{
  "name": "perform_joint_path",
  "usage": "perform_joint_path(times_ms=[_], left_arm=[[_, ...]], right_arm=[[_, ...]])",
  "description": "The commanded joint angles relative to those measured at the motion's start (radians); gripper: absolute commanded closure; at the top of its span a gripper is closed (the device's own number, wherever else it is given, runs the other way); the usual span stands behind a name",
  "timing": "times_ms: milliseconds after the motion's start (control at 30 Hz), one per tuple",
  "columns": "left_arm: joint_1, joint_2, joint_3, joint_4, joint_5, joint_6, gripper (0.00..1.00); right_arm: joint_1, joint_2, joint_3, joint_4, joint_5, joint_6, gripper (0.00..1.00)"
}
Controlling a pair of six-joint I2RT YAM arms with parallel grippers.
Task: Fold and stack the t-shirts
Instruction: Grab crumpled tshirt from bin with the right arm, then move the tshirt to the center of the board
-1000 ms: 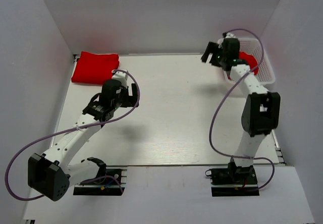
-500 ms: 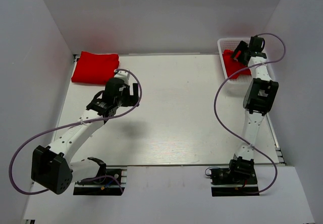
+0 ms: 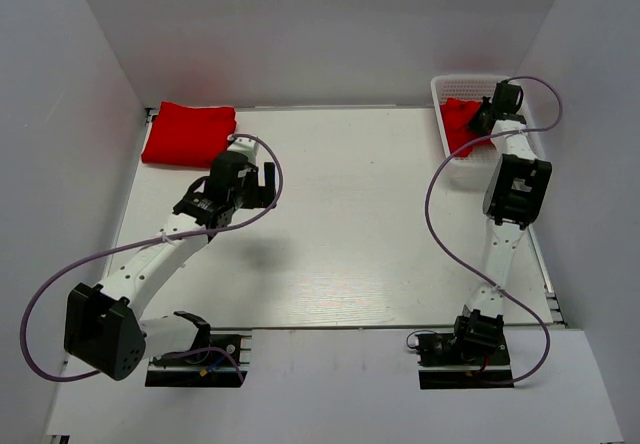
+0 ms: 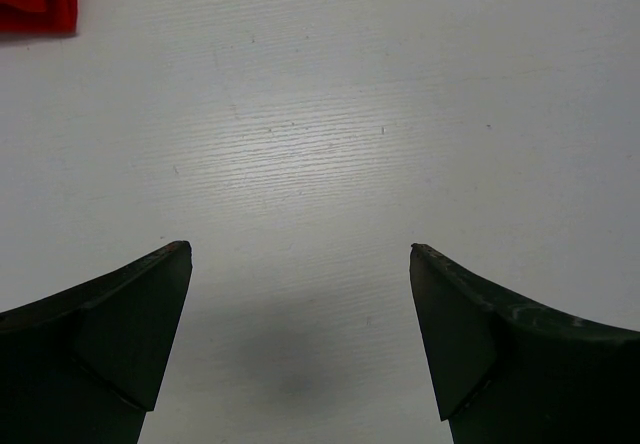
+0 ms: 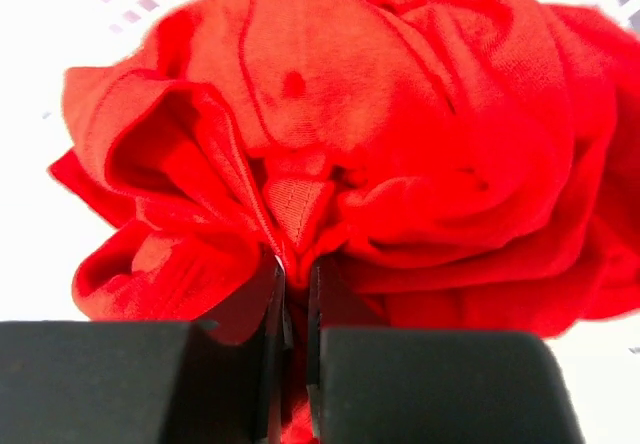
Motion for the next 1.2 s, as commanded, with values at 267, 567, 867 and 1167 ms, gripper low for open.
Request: perform_joint_path(times_ms=[267, 567, 867, 1167], left_arm=[[0.005, -0.136, -0.058, 0.0, -0.016, -0.08, 0.0], [0.005, -0.249, -0.123, -0.052, -0.007, -0.149, 0.0], [0.005, -0.363, -0.152, -0.13, -0.077, -0.233, 0.0], [0.005, -0.374, -0.161, -0.167, -0.109, -0.281, 0.0]], right_arm=[[0.025, -0.466, -0.008, 0.018, -0.102, -0.172, 1.0], [0.18, -0.7, -0.011, -0.148, -0.692, -0.33, 1.0], [0.367, -0.868, -0.259, 0.0, -0.871, -0.335, 1.0], [0.482, -0.848, -0.748, 0.091, -0.83, -0.347, 0.1]])
